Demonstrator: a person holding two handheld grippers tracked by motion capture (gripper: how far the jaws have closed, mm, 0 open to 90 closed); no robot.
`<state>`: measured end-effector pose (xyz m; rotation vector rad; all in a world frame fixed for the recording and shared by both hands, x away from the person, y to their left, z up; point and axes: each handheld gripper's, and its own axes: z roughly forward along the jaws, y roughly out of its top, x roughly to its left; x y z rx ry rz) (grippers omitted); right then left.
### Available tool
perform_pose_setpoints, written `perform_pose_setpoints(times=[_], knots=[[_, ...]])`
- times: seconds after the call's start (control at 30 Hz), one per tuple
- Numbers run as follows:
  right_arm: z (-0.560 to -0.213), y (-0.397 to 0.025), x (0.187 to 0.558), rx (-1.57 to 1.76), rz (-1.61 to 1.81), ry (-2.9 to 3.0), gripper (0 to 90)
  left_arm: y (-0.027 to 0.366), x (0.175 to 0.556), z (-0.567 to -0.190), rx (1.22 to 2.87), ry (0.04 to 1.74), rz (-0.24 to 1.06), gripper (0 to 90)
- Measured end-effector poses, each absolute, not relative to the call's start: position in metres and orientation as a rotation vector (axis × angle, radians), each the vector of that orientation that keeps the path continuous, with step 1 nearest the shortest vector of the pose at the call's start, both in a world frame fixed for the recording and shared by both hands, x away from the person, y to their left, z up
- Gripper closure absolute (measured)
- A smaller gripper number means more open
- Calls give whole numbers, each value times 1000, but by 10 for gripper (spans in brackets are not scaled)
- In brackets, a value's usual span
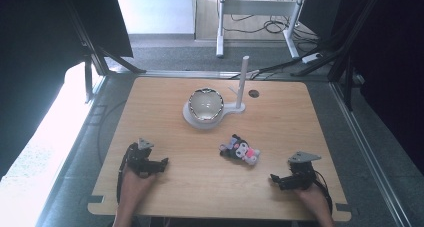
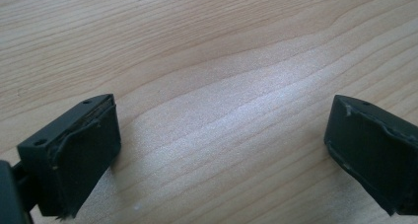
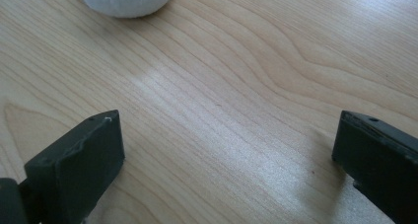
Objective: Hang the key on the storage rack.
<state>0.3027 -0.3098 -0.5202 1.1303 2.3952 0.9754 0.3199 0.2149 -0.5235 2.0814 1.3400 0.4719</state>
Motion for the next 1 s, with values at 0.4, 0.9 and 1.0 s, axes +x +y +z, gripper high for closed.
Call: perform_pose_setpoints(times=[0.4,0.9,1.0], knots=[[-518,-311,304,1129,965,2412,0,215,320,-524,2082,1340,471,4],[-504,-304,315,1071,891,2490,7,215,320,-524,2082,1340,472,5],[-502,-303,316,1072,880,2498,9,215,320,-524,2082,1340,472,4]])
